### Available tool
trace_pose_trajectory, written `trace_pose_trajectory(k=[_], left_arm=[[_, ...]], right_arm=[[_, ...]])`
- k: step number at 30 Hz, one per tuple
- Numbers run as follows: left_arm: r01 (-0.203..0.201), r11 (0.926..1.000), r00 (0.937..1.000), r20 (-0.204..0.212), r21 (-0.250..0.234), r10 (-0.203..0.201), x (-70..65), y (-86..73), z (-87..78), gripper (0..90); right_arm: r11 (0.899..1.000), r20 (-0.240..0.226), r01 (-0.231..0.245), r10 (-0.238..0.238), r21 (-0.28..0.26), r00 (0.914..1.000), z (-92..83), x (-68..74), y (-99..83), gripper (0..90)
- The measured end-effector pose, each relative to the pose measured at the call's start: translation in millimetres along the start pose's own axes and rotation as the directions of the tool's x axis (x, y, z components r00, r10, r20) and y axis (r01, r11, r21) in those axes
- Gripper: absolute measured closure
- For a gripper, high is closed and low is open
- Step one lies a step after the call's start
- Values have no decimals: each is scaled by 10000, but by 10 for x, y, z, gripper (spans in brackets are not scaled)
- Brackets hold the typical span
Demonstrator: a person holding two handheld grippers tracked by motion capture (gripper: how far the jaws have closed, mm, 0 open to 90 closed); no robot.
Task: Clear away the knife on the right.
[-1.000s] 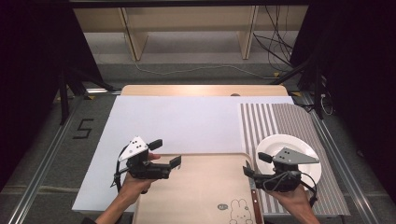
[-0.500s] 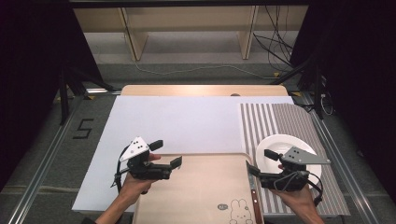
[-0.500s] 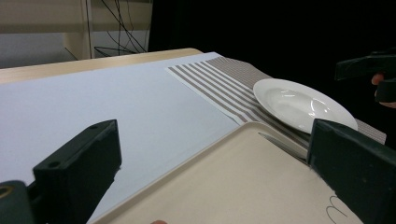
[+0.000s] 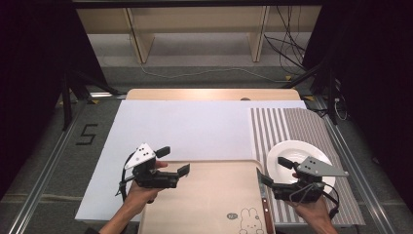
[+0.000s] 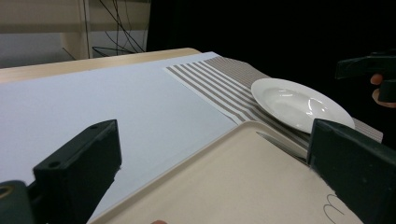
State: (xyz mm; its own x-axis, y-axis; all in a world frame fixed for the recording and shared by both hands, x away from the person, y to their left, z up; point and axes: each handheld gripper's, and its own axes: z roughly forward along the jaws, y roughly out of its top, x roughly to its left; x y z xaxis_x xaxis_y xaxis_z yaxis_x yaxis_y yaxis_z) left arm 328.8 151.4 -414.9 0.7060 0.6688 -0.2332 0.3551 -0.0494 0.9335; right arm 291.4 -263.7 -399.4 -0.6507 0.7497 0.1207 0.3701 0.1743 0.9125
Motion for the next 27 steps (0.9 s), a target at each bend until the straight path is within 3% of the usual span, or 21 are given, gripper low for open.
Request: trace_pose_trajectory(k=[9, 27], left_arm=[[-64, 10000, 10000, -40, -21, 64, 0, -7, -13, 29], [-281, 9996, 9995, -165, -52, 280, -6, -3, 4, 34]], right_arm=[[9992, -40, -174, 172, -369, 9998, -53, -9, -22, 155], [9987, -5, -210, 210, -461, 9998, -57, -41, -19, 155]])
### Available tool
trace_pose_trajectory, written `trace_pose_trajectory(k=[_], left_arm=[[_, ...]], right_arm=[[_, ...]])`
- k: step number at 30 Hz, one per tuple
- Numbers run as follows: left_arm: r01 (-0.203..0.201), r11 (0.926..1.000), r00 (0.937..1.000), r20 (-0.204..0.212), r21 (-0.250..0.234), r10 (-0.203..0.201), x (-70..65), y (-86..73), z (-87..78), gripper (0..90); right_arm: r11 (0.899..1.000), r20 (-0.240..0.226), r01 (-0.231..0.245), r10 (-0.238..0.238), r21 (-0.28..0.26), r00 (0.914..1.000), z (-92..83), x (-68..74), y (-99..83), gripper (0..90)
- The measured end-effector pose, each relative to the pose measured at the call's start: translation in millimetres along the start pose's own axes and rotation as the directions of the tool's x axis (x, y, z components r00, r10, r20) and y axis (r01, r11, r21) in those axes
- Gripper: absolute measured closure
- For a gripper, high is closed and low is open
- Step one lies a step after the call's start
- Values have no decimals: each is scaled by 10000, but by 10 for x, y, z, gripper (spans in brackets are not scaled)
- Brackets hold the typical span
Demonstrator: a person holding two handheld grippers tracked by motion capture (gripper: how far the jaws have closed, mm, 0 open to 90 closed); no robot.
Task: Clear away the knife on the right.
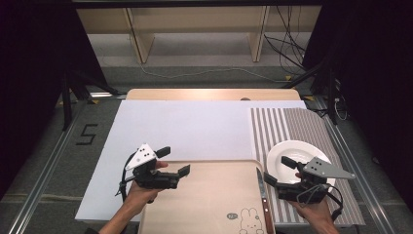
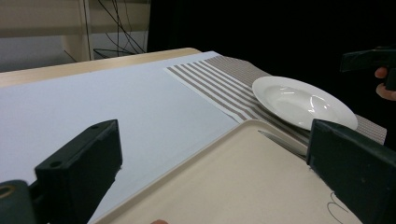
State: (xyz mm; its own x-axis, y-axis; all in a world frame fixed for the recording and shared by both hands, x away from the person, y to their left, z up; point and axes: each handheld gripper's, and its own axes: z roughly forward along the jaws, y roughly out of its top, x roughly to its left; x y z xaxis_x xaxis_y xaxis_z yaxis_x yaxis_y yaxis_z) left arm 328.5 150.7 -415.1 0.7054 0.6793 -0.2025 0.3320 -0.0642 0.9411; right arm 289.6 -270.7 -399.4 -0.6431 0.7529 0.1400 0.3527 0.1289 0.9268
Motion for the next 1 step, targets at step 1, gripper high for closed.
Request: trace_pose_trajectory(k=[1], left_arm=[[-16, 10000, 10000, -10, -9, 16, 0, 0, 0, 35]], right_arm=[[10000, 11, 12, -12, 16, 10000, 2, 2, 0, 155]])
